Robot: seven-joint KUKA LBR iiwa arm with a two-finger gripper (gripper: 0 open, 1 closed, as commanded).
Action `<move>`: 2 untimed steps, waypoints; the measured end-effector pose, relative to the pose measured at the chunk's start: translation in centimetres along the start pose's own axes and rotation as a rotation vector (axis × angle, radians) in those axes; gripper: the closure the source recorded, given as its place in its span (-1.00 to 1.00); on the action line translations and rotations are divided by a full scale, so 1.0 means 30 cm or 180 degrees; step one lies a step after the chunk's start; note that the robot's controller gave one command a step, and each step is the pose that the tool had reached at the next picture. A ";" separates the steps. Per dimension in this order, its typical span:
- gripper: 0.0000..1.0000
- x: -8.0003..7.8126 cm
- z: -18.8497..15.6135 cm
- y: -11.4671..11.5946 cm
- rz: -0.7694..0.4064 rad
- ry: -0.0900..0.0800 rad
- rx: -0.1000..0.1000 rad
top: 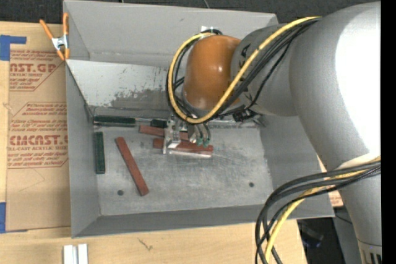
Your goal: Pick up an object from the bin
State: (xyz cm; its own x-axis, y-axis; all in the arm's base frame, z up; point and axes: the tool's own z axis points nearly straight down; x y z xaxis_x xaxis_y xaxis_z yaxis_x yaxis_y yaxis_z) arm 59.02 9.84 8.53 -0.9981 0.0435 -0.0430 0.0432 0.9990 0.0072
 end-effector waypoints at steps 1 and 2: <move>1.00 0.014 -0.080 -0.009 0.0062 0.0131 0.0020; 1.00 0.010 -0.113 -0.010 0.0088 0.0130 0.0021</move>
Offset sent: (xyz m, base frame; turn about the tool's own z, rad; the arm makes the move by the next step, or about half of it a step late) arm -0.0075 0.0010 0.0660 0.0538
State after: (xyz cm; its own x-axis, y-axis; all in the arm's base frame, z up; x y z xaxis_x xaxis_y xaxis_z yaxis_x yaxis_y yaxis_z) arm 58.55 9.54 11.89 -0.9975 0.0711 -0.0021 0.0711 0.9975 0.0011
